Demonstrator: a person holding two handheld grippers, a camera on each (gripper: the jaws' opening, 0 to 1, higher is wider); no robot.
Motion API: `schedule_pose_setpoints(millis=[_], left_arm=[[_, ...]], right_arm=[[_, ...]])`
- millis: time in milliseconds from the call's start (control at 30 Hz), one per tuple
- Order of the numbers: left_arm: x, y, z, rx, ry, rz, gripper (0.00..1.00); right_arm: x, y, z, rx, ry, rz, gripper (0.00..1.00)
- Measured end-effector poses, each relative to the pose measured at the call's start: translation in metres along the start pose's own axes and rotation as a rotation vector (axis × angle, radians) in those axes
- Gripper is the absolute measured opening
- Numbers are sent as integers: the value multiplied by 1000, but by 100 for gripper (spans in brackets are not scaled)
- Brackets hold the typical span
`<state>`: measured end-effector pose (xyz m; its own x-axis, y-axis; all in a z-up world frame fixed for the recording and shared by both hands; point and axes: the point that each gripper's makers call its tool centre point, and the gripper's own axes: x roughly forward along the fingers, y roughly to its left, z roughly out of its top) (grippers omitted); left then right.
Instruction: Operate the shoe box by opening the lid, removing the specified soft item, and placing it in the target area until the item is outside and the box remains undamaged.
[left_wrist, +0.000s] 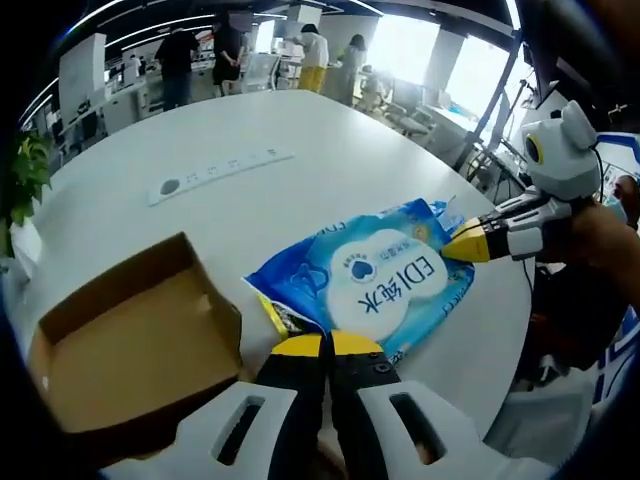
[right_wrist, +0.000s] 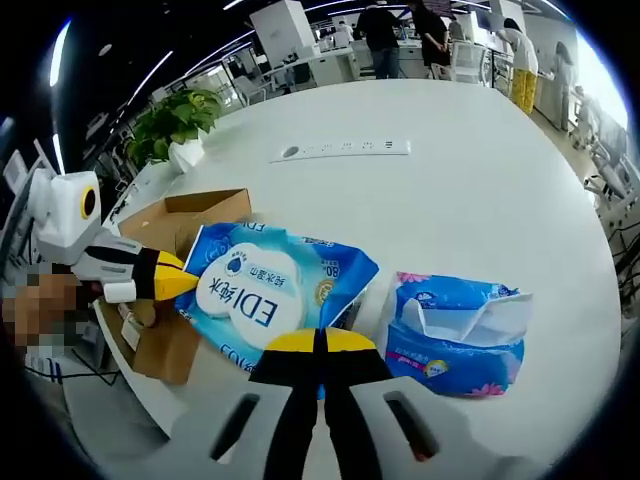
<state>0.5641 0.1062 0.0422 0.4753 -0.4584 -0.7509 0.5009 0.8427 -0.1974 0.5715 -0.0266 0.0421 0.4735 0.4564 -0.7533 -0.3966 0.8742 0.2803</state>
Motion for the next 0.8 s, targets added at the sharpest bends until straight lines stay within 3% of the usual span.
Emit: schedule_pose_setpoints(millis=[367,800], left_arm=[[9,3,-5,74,39,28,0],[24,1,-11,287,118,64,0]], right_arm=[[14,-4,-5,-4,17,12,0],[28,-15,-15,7,36,1,0]])
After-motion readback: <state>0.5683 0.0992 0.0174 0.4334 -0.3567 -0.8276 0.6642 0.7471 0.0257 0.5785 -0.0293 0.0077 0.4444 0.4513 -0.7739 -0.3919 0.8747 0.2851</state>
